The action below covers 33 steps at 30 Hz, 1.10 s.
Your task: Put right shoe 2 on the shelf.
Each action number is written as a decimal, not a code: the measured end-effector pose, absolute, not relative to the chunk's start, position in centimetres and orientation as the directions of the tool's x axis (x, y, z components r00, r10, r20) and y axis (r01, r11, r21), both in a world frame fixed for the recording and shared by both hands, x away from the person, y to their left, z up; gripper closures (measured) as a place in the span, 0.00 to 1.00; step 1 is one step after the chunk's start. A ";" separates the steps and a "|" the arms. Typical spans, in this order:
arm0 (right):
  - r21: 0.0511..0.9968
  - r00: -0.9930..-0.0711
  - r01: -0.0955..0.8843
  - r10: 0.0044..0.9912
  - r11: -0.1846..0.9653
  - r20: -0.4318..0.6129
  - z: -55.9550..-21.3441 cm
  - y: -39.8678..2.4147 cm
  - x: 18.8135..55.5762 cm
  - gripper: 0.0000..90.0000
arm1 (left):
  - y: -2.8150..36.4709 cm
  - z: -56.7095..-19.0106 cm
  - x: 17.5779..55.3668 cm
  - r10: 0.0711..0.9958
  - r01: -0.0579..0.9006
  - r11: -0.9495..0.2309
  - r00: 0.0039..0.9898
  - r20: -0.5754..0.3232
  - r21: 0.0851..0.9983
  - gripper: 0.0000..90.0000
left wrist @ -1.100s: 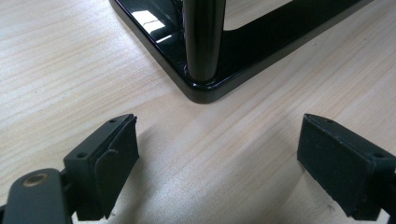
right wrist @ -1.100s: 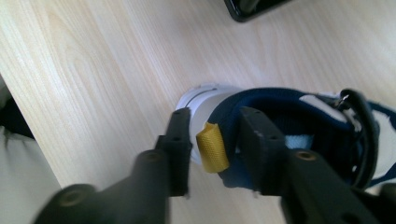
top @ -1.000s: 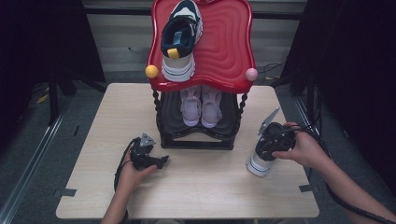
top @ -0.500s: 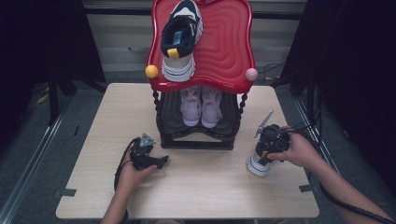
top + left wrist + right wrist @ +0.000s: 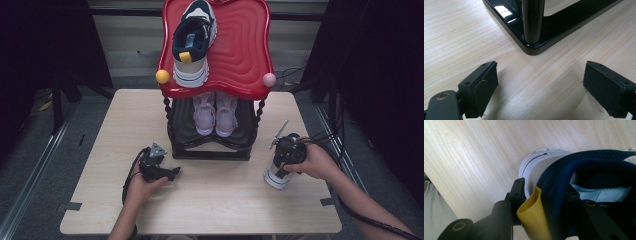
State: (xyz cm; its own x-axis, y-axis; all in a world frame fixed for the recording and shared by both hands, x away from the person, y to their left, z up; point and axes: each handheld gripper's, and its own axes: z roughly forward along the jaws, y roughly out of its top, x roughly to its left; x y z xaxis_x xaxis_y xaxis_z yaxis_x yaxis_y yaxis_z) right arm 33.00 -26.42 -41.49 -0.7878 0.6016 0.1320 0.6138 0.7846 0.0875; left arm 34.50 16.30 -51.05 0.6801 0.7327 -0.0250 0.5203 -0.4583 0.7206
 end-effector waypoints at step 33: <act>0.055 -0.850 0.523 0.515 0.851 0.112 -41.2 -25.9 32.3 0.81 | 16.3 -51.1 34.5 0.733 0.521 -0.458 0.680 -0.025 0.721 0.13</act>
